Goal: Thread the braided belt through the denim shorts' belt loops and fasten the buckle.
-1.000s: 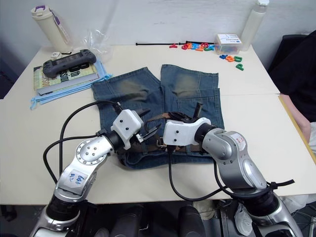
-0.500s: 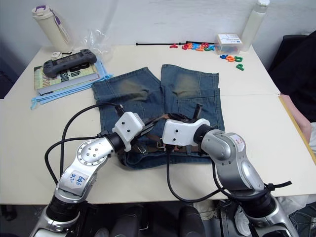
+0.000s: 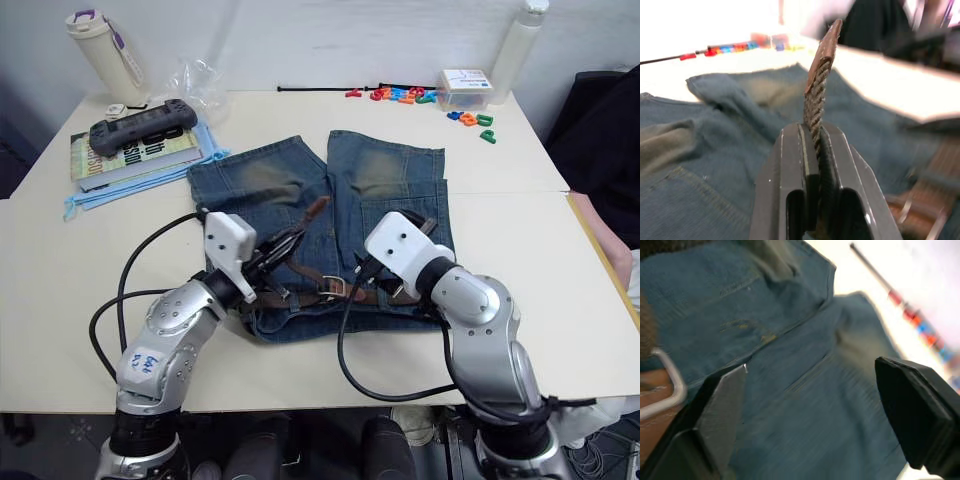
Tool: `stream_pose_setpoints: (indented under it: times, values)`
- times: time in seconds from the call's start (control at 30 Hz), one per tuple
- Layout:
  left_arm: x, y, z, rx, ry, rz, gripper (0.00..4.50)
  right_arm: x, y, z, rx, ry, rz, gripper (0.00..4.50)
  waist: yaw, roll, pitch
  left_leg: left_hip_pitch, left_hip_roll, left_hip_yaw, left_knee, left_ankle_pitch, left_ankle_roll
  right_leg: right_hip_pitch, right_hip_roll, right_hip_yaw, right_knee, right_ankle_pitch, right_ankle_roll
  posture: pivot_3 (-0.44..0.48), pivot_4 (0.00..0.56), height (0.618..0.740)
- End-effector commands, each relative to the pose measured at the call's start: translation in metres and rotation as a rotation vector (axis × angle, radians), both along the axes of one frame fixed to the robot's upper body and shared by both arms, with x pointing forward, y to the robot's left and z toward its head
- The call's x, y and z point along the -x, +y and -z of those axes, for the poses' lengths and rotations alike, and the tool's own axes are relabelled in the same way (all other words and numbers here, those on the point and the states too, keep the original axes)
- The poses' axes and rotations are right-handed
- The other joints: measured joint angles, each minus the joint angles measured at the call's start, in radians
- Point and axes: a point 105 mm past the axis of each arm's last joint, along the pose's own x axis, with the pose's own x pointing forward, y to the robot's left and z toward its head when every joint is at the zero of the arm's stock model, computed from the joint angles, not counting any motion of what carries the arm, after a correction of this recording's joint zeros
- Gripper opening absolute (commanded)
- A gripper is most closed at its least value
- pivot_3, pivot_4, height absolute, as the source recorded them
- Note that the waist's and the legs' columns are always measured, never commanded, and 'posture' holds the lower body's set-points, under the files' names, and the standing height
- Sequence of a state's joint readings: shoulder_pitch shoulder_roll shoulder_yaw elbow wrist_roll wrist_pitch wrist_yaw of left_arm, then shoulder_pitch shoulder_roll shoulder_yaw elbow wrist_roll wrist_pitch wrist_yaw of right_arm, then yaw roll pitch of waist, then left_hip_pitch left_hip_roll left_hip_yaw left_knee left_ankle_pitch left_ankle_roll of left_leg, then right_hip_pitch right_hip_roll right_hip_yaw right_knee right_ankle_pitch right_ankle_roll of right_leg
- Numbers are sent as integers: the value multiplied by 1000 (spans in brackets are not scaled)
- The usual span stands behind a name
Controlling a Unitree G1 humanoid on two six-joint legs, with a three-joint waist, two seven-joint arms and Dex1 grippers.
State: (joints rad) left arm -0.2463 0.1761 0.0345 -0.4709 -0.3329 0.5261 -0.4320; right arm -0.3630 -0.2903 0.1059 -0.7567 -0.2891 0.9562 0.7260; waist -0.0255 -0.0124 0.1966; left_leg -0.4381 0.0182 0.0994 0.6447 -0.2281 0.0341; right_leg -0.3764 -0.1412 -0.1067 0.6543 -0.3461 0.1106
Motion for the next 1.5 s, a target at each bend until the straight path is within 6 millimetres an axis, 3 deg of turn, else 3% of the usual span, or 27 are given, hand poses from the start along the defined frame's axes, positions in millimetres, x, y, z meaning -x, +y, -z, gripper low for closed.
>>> stream_pose_setpoints:
  times: [0.03, 0.23, 0.33, 0.6, 0.87, 1.27, 1.5]
  values:
    - [9, 11, -17, 116, -26, 40, 0, 11, 8, -8, -108, 30, -17, 4472, -1, 0, 0, 0, 0, -1, 0, 0, 0, 0, 0, 0, 0, 0, 0, 0, 150, 706]
    - [10, 16, -19, 160, -3, 58, 0, 15, 20, -3, -188, 112, -41, 4472, 1, 0, 0, 0, -1, -1, 0, -1, 1, 0, 0, 0, -1, 0, 0, 0, 150, 706]
    - [9, 15, -20, 178, 4, 55, 0, 16, 23, 1, -184, 146, -49, 3736, 0, 0, 0, 0, -1, -1, -1, -1, 0, 0, 0, 0, -1, 0, 0, 0, 150, 706]
    - [10, 11, -19, 165, 6, 73, 0, 18, 36, 14, -172, 222, -87, 26, 0, 0, 0, 0, -1, -1, -1, -1, 1, 0, 0, 0, -2, 0, 0, 0, 150, 706]
    - [10, 12, -20, 158, 4, 66, 0, 12, 42, 36, -110, 253, -49, 26, 0, 0, 0, 0, -1, -1, -2, -3, -4, 0, 0, -1, -3, 0, 0, 0, 150, 706]
    - [11, 9, -17, 140, 16, 80, 0, 8, 23, 27, -163, 215, 42, 26, 2, 0, 0, 0, -1, 0, -5, -3, -4, 0, 0, 0, -5, 0, 0, 0, 150, 706]
    - [9, 10, -19, 136, 13, 77, 0, 22, 34, 38, -100, 253, -24, 26, 0, 0, 0, 0, -2, 0, -14, 2, -3, -1, 1, -1, -11, 0, 0, 0, 150, 706]
